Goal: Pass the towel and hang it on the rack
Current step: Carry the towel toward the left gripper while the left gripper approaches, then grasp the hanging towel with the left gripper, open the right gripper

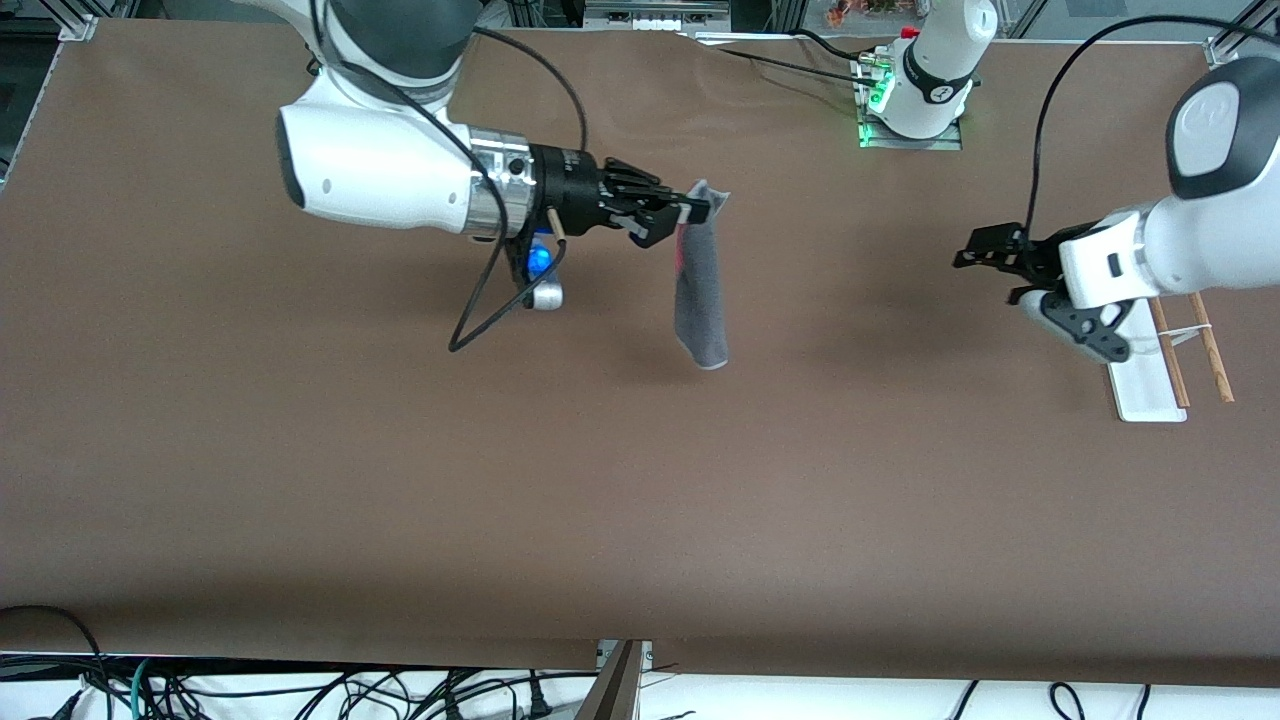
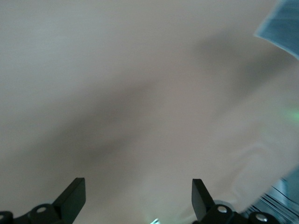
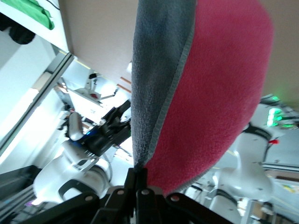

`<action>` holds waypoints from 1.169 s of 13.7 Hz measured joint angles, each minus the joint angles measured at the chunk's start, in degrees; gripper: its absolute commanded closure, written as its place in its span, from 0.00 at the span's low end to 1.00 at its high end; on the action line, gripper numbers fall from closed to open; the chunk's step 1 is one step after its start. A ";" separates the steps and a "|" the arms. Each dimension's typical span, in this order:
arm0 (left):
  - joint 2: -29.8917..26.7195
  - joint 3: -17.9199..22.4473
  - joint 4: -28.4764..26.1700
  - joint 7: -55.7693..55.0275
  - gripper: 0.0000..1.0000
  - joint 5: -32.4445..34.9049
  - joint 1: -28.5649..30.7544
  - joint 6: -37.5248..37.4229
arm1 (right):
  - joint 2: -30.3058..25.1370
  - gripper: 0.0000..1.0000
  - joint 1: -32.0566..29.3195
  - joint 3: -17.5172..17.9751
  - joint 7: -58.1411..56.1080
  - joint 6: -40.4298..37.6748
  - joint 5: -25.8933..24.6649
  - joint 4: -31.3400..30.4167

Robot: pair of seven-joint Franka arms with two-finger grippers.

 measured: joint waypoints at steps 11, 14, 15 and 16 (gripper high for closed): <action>-1.49 -1.22 -8.03 24.67 0.00 -16.34 -0.03 2.71 | 3.60 1.00 10.03 0.22 8.99 18.52 2.65 6.00; 3.07 -1.10 -8.28 41.25 0.00 -24.89 0.08 5.20 | 3.65 1.00 10.27 0.22 9.00 18.62 2.65 6.01; 5.04 -1.03 -8.30 46.71 0.00 -27.79 0.34 6.04 | 3.66 1.00 10.30 0.22 9.00 18.66 2.65 6.02; 7.13 -0.96 -8.29 51.88 0.00 -30.54 0.77 6.45 | 3.67 1.00 10.31 0.22 9.00 18.69 2.65 6.03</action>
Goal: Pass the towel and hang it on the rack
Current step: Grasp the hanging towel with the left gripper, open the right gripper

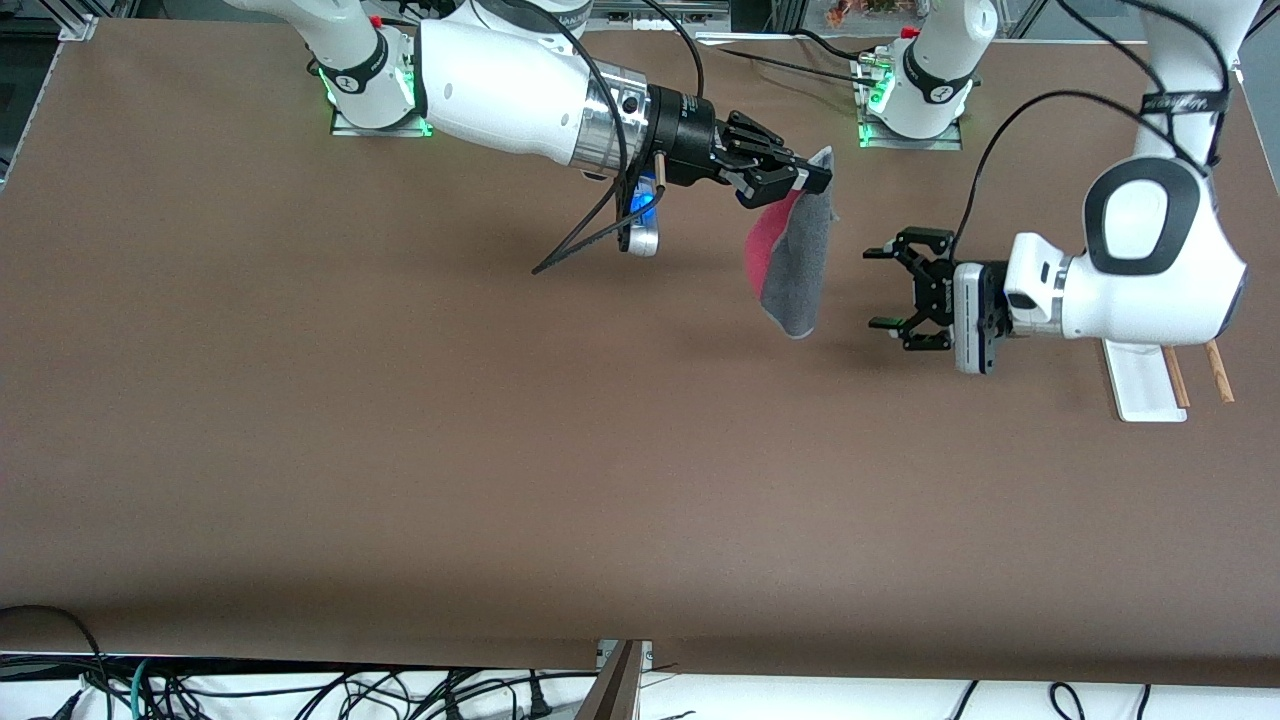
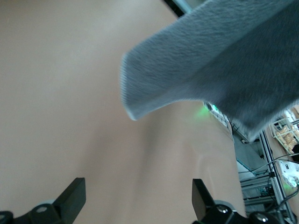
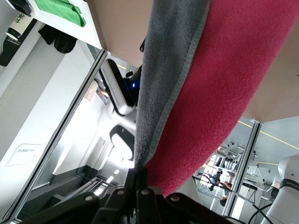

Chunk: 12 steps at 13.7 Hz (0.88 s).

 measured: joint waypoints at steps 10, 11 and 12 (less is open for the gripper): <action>10.37 -2.44 1.19 29.77 0.40 -17.79 -0.12 -1.13 | 0.01 1.00 0.04 -0.01 0.00 0.12 0.00 0.17; 11.31 -2.69 1.09 32.02 0.44 -19.18 -0.22 -1.60 | 0.01 1.00 0.04 -0.01 0.00 0.13 0.00 0.17; 12.07 -2.84 1.02 33.80 0.47 -20.40 -0.29 -2.33 | 0.01 1.00 0.04 -0.01 0.00 0.14 0.00 0.17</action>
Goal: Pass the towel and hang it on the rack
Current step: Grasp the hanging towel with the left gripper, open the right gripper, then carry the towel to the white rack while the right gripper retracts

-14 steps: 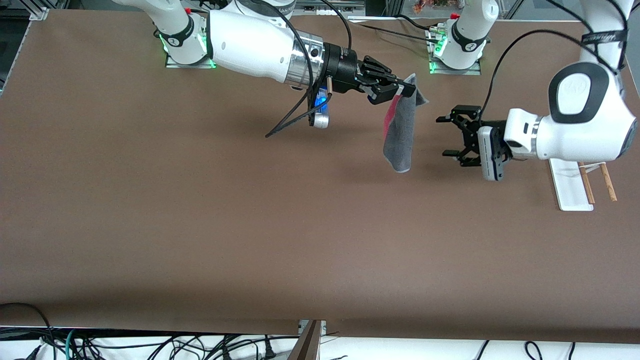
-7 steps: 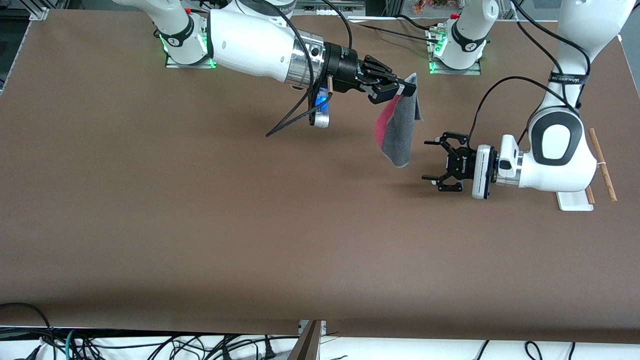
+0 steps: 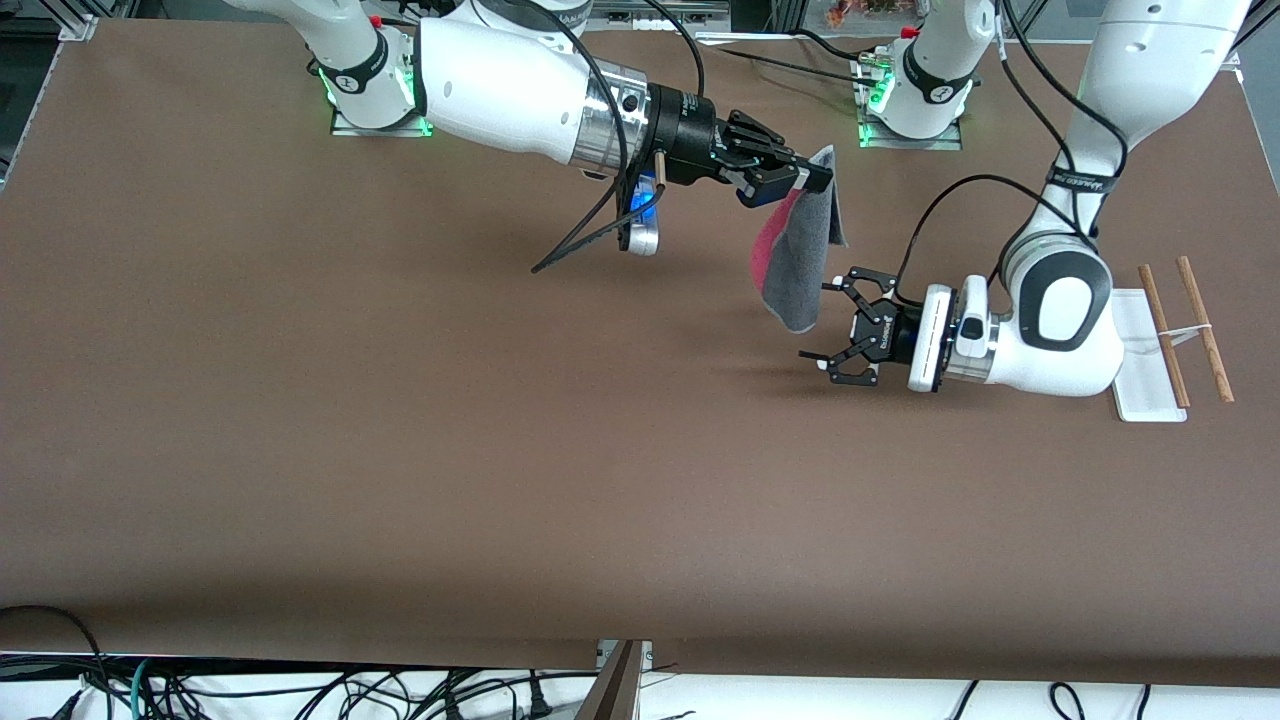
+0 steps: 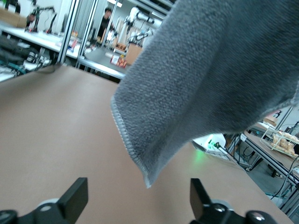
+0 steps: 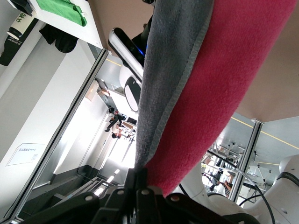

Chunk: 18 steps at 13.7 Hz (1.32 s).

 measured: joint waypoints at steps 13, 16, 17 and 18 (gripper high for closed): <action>2.83 -1.70 -0.23 3.87 1.00 -4.67 -0.04 -5.94 | 0.31 0.01 -0.10 -0.64 0.07 0.33 0.00 0.33; 2.69 -1.31 0.51 3.38 1.00 -4.51 0.42 -6.45 | 0.31 0.01 -0.93 -1.49 0.09 0.45 0.00 0.86; 2.35 -0.98 1.27 2.15 1.00 -3.27 0.49 -6.56 | 0.30 0.01 -1.87 -1.76 0.09 0.31 -0.01 1.09; 1.75 -0.68 2.70 -0.31 1.00 -0.26 0.78 -6.58 | 0.24 0.01 -3.03 -2.08 0.01 -0.65 -0.33 1.44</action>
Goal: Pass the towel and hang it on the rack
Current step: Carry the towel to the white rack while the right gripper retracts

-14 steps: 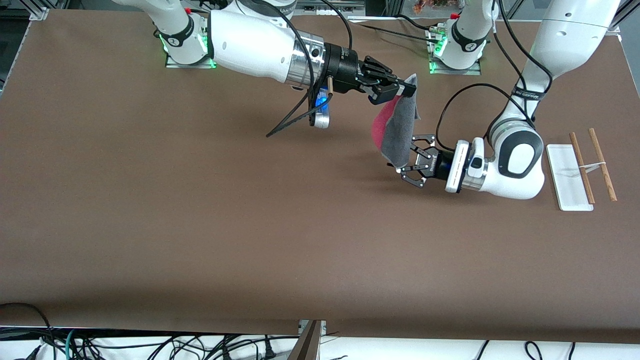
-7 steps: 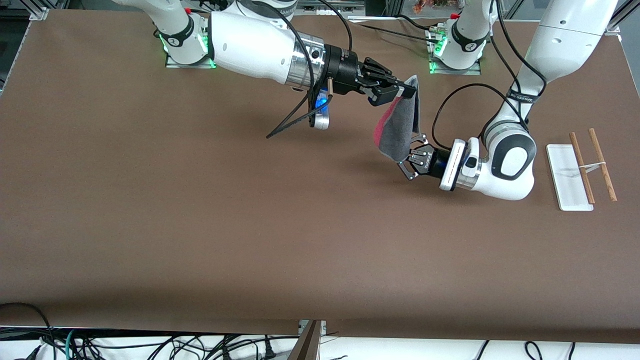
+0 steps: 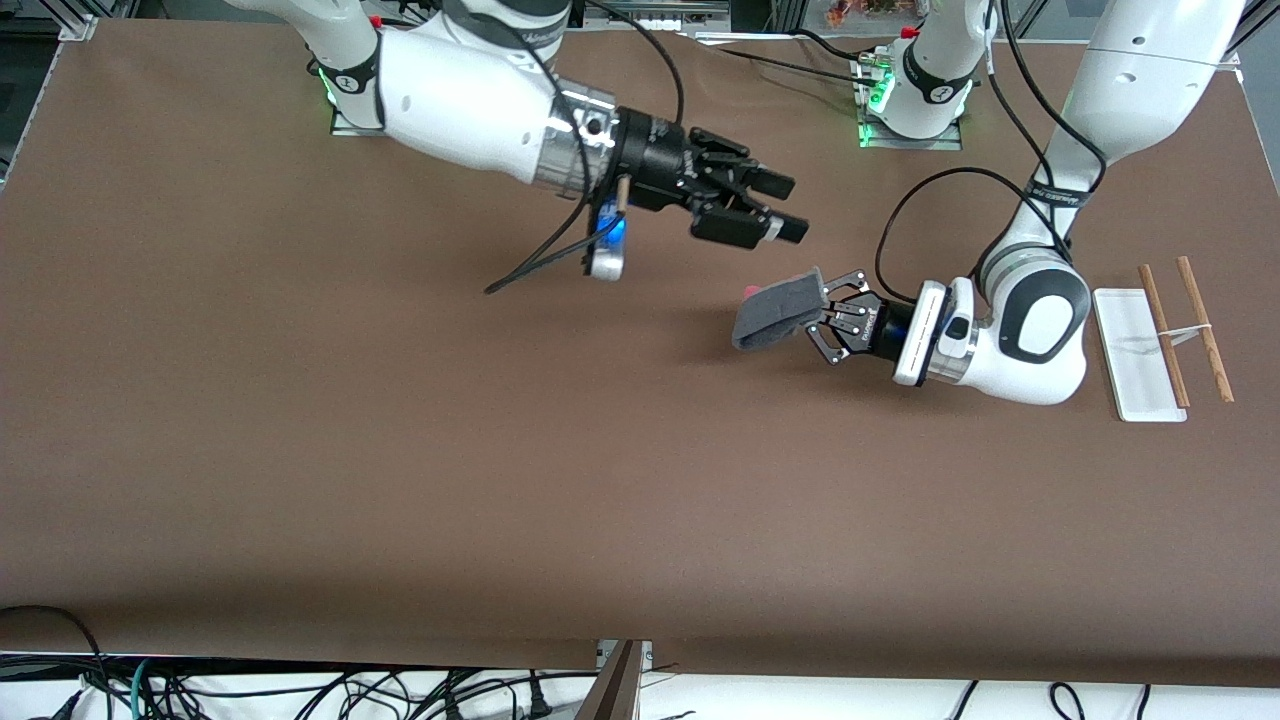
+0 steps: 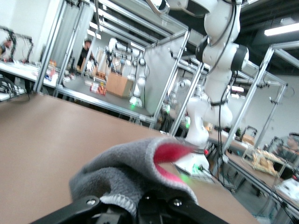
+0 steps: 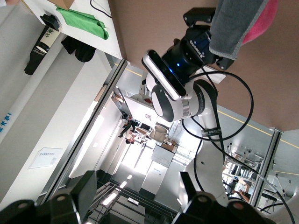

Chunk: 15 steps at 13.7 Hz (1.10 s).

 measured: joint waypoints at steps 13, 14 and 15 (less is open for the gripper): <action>-3.09 0.33 27.09 -19.52 1.00 61.31 3.42 -11.18 | -11.98 0.00 -6.37 -23.95 -31.55 -50.88 -24.08 -7.37; -3.09 0.53 27.41 -19.64 1.00 64.95 3.52 -12.21 | -13.47 0.00 -7.94 -24.15 -34.96 -53.19 -28.33 -8.00; -3.09 1.11 27.67 -19.80 1.00 67.79 3.78 -12.70 | -14.81 0.00 -9.57 -24.10 -38.92 -55.67 -32.38 -8.42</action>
